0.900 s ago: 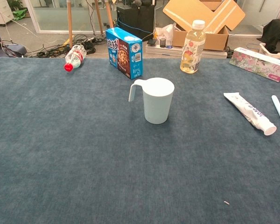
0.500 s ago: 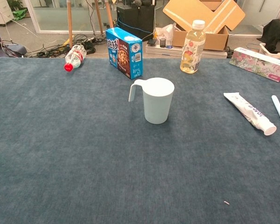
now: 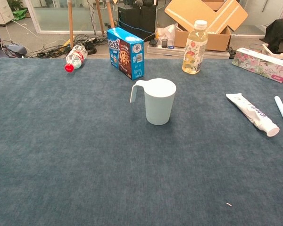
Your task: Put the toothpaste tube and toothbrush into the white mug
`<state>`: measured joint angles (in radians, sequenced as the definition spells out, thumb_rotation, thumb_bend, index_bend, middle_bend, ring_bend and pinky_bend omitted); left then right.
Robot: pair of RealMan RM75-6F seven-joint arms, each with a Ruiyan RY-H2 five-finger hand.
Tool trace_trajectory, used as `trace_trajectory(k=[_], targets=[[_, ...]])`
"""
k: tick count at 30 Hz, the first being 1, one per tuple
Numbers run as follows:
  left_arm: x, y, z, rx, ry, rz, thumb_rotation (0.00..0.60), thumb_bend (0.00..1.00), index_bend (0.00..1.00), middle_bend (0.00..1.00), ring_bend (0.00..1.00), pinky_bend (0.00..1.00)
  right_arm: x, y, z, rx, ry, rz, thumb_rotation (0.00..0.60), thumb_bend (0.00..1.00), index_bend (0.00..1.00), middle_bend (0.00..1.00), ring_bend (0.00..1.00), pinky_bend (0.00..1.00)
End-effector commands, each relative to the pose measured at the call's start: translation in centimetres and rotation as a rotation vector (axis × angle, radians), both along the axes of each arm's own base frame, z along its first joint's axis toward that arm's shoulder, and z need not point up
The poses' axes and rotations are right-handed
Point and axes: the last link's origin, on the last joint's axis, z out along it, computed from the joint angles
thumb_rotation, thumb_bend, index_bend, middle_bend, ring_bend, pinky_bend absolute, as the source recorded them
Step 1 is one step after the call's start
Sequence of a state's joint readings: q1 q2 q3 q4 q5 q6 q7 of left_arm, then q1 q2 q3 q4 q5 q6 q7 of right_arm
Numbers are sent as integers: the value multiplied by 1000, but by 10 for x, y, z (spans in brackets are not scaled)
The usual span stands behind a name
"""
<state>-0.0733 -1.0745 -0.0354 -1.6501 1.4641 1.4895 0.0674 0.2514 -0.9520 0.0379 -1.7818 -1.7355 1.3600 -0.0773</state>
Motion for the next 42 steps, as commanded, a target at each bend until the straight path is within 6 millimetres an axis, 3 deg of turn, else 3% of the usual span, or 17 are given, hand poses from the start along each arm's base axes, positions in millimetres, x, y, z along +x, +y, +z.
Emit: trace_trajectory(k=[1,5,8,14,19,26,32,42], targets=[[-1,-2,2,9,2,5,600,0,425,391,306,351,49,-23,10,128,-62,49,600,71,194,758,858,918],[-2,-4,6,33,17,4,600,0,425,396,306,351,80,-45,15,145,-44,66,600,98,246,926,988,999],[-4,-7,11,50,15,11,600,0,425,398,306,351,103,-58,11,120,45,97,600,100,257,985,1000,1000],[-8,-8,18,81,32,25,600,0,425,401,306,351,133,-86,-10,62,201,113,600,100,257,1000,1000,1000],[-11,-13,23,81,26,40,600,0,425,402,307,351,153,-112,-42,62,280,97,600,100,269,1000,1000,1000],[-12,-18,24,75,24,51,600,0,425,402,306,352,169,-138,-92,96,340,81,600,100,298,1000,1000,1000],[-13,-20,26,78,11,53,600,0,425,402,306,352,174,-142,-123,147,375,80,600,100,306,1000,1000,1000],[-14,-20,25,68,9,59,600,0,425,403,307,352,168,-142,-141,184,416,66,600,100,341,1000,1000,1000]])
